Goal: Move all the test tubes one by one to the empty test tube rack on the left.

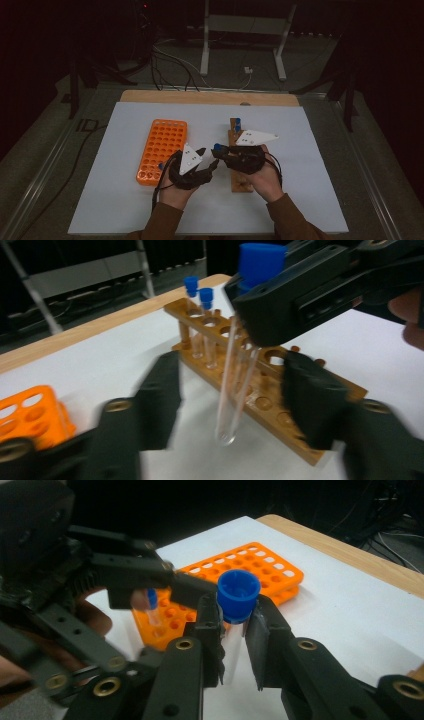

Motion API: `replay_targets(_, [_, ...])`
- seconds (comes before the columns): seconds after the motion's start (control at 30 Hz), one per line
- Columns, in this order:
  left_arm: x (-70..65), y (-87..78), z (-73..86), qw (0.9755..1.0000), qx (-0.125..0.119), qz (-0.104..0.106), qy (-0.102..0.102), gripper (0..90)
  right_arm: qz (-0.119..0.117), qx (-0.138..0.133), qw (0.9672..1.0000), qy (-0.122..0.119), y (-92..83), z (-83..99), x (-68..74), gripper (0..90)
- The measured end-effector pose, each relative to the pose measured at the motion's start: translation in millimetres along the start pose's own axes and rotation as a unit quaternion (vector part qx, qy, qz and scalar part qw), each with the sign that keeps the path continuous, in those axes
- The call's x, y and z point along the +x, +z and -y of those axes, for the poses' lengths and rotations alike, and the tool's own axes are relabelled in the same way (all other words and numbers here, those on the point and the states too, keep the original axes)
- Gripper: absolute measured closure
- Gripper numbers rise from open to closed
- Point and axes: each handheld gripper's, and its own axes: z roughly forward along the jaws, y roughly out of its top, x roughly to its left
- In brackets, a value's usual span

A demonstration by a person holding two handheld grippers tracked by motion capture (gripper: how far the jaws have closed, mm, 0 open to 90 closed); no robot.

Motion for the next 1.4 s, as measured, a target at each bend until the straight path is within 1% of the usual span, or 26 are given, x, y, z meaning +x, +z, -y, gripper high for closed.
replay_targets(0.07, [0.1,0.7,-0.2,1.0000,0.003,-0.004,0.002,57.5,-0.003,0.001,1.0000,-0.001,1.1,-0.6,1.4,77.3])
replay_targets(0.17, [1.6,1.4,0.1,1.0000,0.006,0.001,-0.001,66.6,-0.007,0.002,1.0000,0.000,2.5,-0.7,2.4,77.3])
replay_targets(0.23, [1.9,1.2,0.6,0.9999,0.009,0.007,0.004,72.3,-0.006,0.003,1.0000,-0.001,2.9,-0.7,2.5,77.3])
replay_targets(0.33, [0.3,1.7,0.8,0.9998,0.013,0.007,0.011,76.3,-0.007,0.004,1.0000,0.000,3.5,-0.6,2.2,77.2])
replay_targets(0.4, [0.3,2.2,0.9,0.9998,0.014,0.008,0.010,76.8,-0.008,0.005,1.0000,0.002,4.2,-0.3,1.6,76.4])
replay_targets(0.43, [0.5,2.5,1.1,0.9998,0.016,0.008,0.008,76.9,-0.009,0.003,0.9999,0.006,4.4,0.0,1.0,73.1])
replay_targets(0.5, [1.7,2.5,1.9,0.9998,0.019,0.007,0.004,77.0,-0.017,-0.005,0.9997,0.017,3.1,0.1,-1.5,62.1])
replay_targets(0.6, [4.8,0.7,4.0,0.9998,0.019,0.009,-0.003,77.1,-0.013,-0.016,0.9996,0.019,-1.3,-0.6,-5.1,46.0])
replay_targets(0.7, [8.2,-2.4,6.6,0.9997,0.017,0.011,-0.013,77.1,0.008,-0.018,0.9996,0.022,-4.6,-0.5,-7.0,29.6])
replay_targets(0.8, [10.7,-6.9,9.3,0.9996,0.011,0.014,-0.023,77.1,0.029,-0.017,0.9991,0.027,-6.1,0.3,-9.0,15.6])
replay_targets(0.83, [11.3,-8.1,9.8,0.9996,0.011,0.015,-0.022,77.1,0.036,-0.018,0.9987,0.031,-6.5,0.8,-10.5,14.7])
replay_targets(0.87, [11.9,-9.6,10.7,0.9996,0.011,0.016,-0.022,77.1,0.036,-0.019,0.9986,0.032,-6.9,1.4,-11.6,13.2])
replay_targets(0.93, [13.4,-12.1,12.3,0.9995,0.011,0.018,-0.023,77.0,0.039,-0.020,0.9984,0.035,-7.3,2.8,-14.4,5.8])
replay_targets(0.97, [14.6,-13.4,13.1,0.9994,0.009,0.021,-0.025,77.1,0.043,-0.020,0.9982,0.036,-7.2,3.7,-15.9,3.7])
replay_targets(1.07, [17.6,-18.3,15.1,0.9992,0.008,0.028,-0.028,77.0,0.054,-0.014,0.9977,0.037,-7.2,5.6,-19.1,1.7])
replay_targets(1.1, [18.4,-20.2,15.9,0.9990,0.007,0.032,-0.029,77.0,0.062,-0.012,0.9973,0.039,-7.2,6.5,-20.4,1.4])
replay_targets(1.17, [19.9,-23.9,17.0,0.9987,0.005,0.040,-0.030,77.0,0.065,-0.013,0.9969,0.042,-7.7,7.7,-22.3,0.2])
replay_targets(1.23, [21.9,-28.5,18.4,0.9984,0.003,0.045,-0.033,77.0,0.074,-0.015,0.9961,0.046,-8.6,8.8,-24.2,0.2])
replay_targets(1.4, [26.3,-39.6,22.6,0.9983,0.002,0.046,-0.035,77.0,0.080,-0.015,0.9955,0.049,-10.4,11.6,-27.8,0.1])
